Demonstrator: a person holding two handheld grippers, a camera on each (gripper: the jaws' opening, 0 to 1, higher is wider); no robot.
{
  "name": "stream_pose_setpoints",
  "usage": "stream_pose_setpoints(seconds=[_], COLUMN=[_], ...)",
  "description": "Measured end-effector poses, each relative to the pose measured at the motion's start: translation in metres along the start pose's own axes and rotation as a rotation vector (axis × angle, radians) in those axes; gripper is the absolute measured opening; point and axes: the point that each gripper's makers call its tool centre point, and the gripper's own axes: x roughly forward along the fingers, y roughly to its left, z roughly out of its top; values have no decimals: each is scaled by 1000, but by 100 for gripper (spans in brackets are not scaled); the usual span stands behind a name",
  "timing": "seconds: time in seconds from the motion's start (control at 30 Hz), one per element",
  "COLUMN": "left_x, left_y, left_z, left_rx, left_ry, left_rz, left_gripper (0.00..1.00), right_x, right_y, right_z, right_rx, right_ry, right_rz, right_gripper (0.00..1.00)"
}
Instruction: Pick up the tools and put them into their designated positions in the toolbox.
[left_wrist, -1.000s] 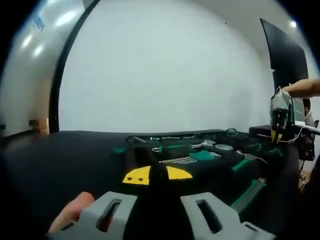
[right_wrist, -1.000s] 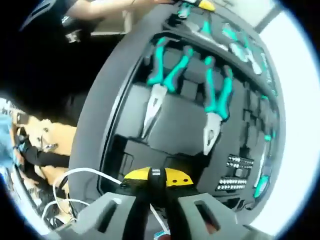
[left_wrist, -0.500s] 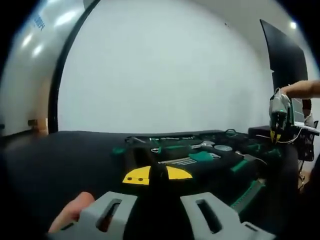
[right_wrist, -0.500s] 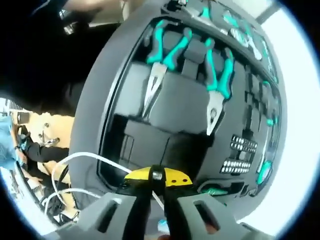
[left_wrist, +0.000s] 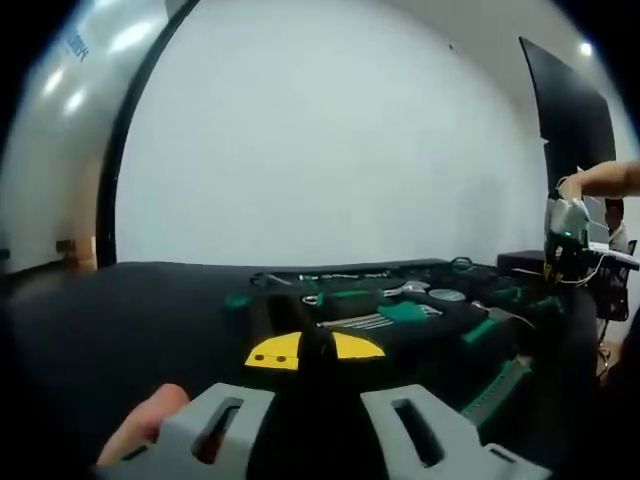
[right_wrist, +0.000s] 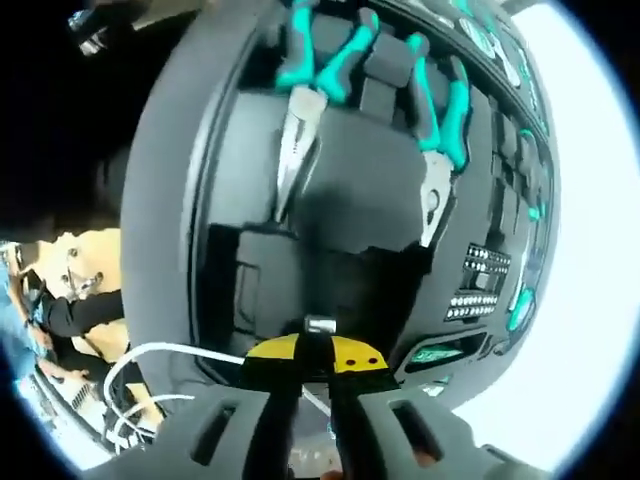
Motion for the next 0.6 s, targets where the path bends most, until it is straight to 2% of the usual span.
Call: stream_pose_setpoints(seconds=[0.17,0.3,0.4,0.43,0.47,0.53,0.6], left_x=[0,-1,-1,-1,0,0,-1], left_y=[0,-2,-2,-2,-1,-1,-1], left_z=[0,1,1,1,1,0,1], left_rx=[-1,-3,-3,-1,0,0,0], left_ry=[-2,-5,-3,-2,-1,0,-2], left_rz=[-1,-4,-4,-4,-4,-4,-3], left_gripper=[11,11,11,11,11,11,11], right_x=[-8,-12,-12,-13,-14,-16,-19], right_y=[2,1,1,2,0,-8,-6], right_z=[9,22,26,26,30,34,38], right_rx=[118,297,295,314,371,424,408], right_ry=[-60,-115,-134,-140,-165,-193,-213], right_rz=[3,1,-21,-15,-12,-44,-63], right_gripper=[8,9,9,9,9,9,9])
